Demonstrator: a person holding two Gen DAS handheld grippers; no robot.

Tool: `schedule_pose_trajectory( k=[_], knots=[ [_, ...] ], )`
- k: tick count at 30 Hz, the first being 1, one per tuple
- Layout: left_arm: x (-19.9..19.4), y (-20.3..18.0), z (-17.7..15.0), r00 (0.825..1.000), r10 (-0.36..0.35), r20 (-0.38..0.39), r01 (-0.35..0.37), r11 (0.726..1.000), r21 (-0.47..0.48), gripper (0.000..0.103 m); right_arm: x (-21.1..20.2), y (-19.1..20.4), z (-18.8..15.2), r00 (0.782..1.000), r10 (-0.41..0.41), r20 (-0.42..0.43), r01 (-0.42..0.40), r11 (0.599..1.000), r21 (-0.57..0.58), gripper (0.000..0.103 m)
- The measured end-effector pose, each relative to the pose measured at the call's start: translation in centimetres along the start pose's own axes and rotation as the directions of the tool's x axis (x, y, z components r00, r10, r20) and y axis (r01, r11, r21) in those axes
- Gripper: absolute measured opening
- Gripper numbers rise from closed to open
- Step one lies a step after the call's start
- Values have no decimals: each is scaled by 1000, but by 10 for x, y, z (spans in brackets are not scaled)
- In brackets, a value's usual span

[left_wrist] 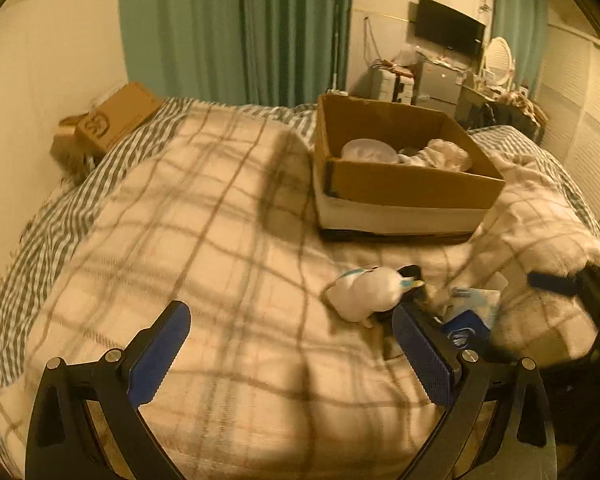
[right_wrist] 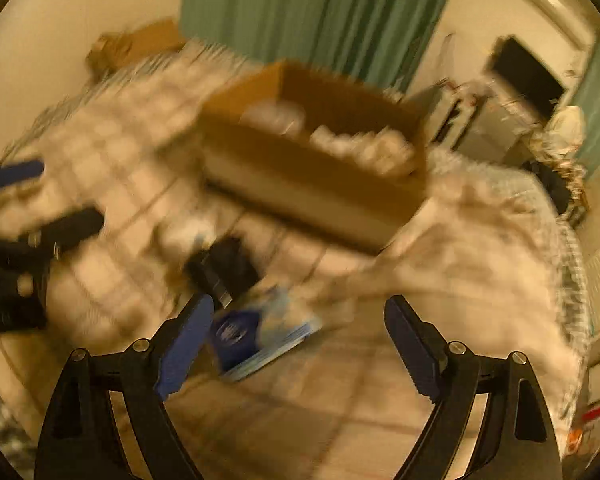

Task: Organize objects
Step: 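Grasp the blue tissue pack with the right tool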

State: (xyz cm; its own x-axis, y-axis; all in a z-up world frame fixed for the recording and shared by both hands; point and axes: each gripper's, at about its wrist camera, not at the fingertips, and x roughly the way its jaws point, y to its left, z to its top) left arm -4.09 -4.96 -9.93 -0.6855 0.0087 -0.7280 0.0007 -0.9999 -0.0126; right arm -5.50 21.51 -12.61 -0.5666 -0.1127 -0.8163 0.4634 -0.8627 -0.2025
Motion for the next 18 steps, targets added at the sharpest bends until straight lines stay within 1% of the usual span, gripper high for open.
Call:
schedule_pose_trajectory(
  k=[1,4,7,11,12,13,15,18],
  knots=[
    [1,3,-1,1000,-5,-3,5,1000,-10,103,7,5,-2,1000,7,-28,-8,1000,-18,87],
    [5,8,-4,1000,-12,-17,12,1000,-26,103,24,14,-4,997,-7,-83,3,998,-56,87],
    [8,8,-6,999,-18,-27,18,1000,-23,103,38,21,-6,992,-21,-122,11,997,-82,87],
    [9,7,-5,999,-20,-34,19,1000,-22,103,48,26,-6,986,-62,-156,44,992,-120,87],
    [9,7,-5,999,-19,-36,18,1000,-22,103,49,27,-7,985,-71,-158,51,991,-125,87],
    [10,7,-5,999,-19,-39,18,1000,-21,103,49,27,-7,984,-83,-157,63,990,-129,81],
    [10,6,-5,999,-18,-40,17,1000,-20,103,46,26,-8,985,-90,-148,71,989,-127,78],
    [9,4,-4,999,-16,-41,16,1000,-10,103,32,17,-6,993,-56,-105,47,995,-85,75]
  ],
)
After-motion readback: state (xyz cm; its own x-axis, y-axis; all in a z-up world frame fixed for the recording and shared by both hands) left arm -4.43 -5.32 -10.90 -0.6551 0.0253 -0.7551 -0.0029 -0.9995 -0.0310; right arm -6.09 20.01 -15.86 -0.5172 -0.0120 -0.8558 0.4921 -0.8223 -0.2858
